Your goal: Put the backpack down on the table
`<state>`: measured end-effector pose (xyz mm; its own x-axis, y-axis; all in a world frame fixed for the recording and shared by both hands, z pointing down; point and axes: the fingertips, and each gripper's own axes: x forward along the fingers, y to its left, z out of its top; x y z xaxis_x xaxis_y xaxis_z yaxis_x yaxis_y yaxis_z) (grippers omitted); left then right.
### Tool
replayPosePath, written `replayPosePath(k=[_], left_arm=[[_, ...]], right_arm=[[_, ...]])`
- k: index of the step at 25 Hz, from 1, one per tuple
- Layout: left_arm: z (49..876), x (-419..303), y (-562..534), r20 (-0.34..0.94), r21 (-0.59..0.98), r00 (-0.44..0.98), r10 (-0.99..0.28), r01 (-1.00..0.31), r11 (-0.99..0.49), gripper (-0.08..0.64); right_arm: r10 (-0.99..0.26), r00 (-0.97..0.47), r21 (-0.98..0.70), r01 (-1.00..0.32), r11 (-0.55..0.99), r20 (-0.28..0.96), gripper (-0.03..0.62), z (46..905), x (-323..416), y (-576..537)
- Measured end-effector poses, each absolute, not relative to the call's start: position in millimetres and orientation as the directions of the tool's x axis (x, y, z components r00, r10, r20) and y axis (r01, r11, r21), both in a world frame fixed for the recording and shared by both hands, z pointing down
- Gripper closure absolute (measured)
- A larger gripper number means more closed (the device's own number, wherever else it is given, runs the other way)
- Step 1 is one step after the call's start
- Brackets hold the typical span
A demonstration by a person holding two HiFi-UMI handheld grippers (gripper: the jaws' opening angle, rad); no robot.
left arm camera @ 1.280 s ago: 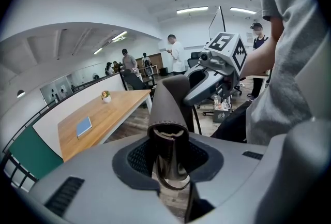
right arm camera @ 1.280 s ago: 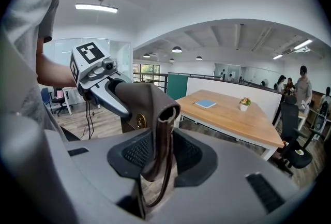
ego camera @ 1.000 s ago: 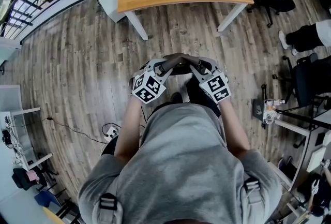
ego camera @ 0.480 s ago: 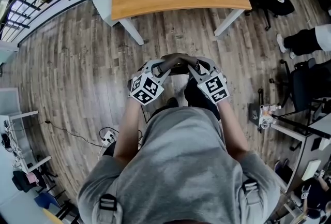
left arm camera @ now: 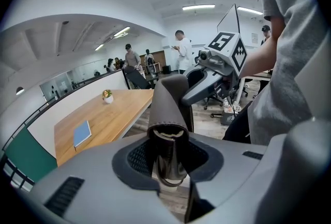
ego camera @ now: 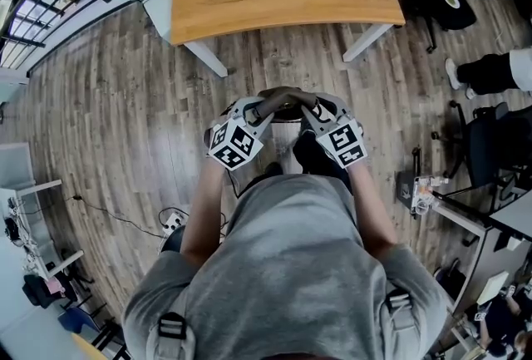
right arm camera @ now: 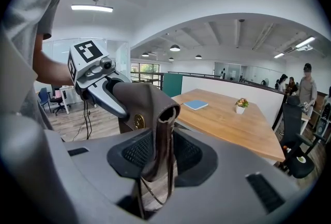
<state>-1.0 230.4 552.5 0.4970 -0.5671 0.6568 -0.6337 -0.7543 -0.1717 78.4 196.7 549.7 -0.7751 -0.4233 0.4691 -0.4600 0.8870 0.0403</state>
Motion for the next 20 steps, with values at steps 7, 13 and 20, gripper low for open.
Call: replayPosePath(k=[7,13,20], left_arm=[[556,-3,186,0.674,-0.161,0.487,-0.556,-0.637,-0.753,0.439],[558,1,149,0.689,-0.155,0.471,-0.55,-0.646,-0.747,0.439],[557,10,110,0.7,-0.156,0.447,-0.557,-0.665,-0.73,0.439]], right_arm=[[-0.41,-0.781,0.016,-0.457,0.889,0.471,0.472,554,76,151],[-0.4,-0.784,0.001,-0.454,0.891,0.474,0.472,557,79,115],[-0.368,-0.799,-0.016,-0.426,0.905,0.476,0.474,558,88,74]])
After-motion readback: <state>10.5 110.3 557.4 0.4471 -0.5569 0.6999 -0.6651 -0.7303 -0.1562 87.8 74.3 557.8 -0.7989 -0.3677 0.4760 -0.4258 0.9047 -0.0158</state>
